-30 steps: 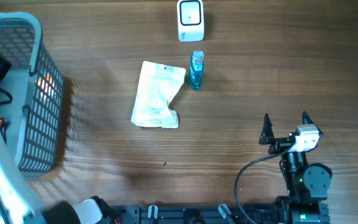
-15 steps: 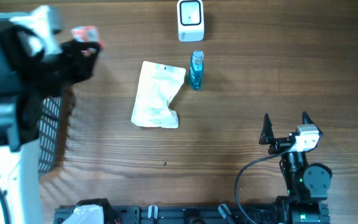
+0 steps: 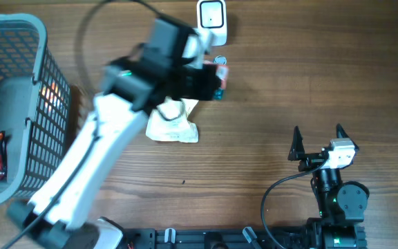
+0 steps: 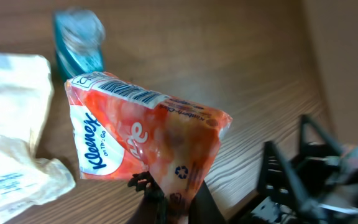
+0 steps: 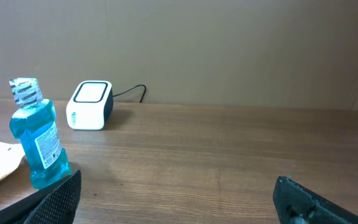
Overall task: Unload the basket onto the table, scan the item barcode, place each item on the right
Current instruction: 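Hold the tissue pack barcode under the white scanner, then release the tissue pack on the table right of the bottle, then reach into the basket and grasp the second orange tissue pack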
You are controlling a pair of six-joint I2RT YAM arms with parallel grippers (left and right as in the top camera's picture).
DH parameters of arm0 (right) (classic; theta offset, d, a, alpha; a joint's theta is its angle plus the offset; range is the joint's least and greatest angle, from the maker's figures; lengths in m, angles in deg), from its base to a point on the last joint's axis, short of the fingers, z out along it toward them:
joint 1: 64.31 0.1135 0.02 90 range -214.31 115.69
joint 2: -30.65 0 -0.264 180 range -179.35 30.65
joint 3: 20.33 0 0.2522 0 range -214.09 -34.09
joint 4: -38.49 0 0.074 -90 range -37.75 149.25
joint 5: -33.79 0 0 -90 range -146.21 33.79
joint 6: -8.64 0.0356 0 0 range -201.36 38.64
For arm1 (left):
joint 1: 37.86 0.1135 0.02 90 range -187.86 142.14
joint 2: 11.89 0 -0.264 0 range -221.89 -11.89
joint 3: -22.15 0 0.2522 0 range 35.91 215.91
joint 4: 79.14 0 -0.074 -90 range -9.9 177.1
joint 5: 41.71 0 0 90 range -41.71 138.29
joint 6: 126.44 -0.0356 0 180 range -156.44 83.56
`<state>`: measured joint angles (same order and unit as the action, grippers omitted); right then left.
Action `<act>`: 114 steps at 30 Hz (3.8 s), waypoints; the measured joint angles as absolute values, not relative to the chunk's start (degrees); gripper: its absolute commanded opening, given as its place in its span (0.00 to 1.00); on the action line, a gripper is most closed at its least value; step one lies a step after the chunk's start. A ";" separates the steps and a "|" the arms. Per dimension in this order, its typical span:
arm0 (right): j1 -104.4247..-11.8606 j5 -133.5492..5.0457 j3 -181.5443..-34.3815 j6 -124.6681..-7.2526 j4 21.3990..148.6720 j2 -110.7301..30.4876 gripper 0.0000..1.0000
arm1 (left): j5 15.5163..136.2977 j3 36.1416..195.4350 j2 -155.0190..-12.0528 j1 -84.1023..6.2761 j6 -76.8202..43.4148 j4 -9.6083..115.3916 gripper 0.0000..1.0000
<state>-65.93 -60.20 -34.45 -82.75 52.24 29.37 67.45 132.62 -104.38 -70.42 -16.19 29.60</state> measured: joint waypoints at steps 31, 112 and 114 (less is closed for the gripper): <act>-65.93 -60.22 -34.45 -82.75 52.26 29.37 1.00 | 53.88 132.62 -130.30 -82.40 -10.55 52.42 0.79; -65.93 -60.20 -34.45 -82.75 52.26 29.37 1.00 | 48.87 136.20 -115.20 -3.34 -8.23 22.32 1.00; -65.93 -60.20 -34.45 -82.75 52.26 29.37 1.00 | 49.57 135.77 -117.25 -3.34 -8.28 22.35 1.00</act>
<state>-65.93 -60.20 -34.45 -82.75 52.26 29.37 49.57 135.77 -117.25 -3.34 -8.28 22.35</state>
